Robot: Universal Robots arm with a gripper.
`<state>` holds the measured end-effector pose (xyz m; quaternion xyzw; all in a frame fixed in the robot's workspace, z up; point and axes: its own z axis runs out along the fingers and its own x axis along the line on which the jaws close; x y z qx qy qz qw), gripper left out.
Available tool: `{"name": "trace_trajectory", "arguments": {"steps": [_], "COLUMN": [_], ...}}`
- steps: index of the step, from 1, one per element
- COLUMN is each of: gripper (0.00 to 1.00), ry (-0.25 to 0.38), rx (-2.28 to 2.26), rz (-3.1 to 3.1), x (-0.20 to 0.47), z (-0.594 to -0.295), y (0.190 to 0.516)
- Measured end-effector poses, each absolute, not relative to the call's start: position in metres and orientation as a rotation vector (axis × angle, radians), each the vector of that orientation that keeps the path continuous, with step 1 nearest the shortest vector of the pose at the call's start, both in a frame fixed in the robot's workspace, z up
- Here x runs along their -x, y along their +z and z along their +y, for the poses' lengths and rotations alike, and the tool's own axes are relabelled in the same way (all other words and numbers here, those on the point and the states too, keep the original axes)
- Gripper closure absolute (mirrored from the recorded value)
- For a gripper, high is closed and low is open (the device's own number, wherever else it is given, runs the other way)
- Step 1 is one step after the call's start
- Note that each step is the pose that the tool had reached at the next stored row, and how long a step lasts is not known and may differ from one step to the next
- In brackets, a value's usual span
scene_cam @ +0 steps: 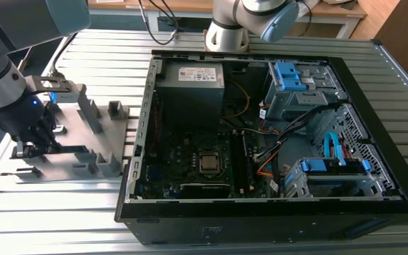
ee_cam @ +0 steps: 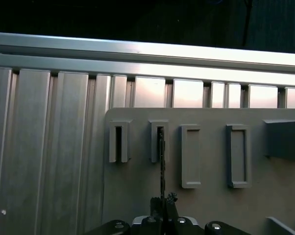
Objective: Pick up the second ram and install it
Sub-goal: 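Pick up the second ram and move it above second insertion slot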
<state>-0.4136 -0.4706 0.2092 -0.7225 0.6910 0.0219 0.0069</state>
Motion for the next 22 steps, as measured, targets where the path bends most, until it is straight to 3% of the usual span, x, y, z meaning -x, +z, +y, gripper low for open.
{"name": "trace_trajectory", "arguments": {"steps": [22], "gripper": [0.86], "ry": [0.068], "rx": [2.260], "rz": [2.161], "x": [0.414], "z": [-0.471], "y": [0.235]}}
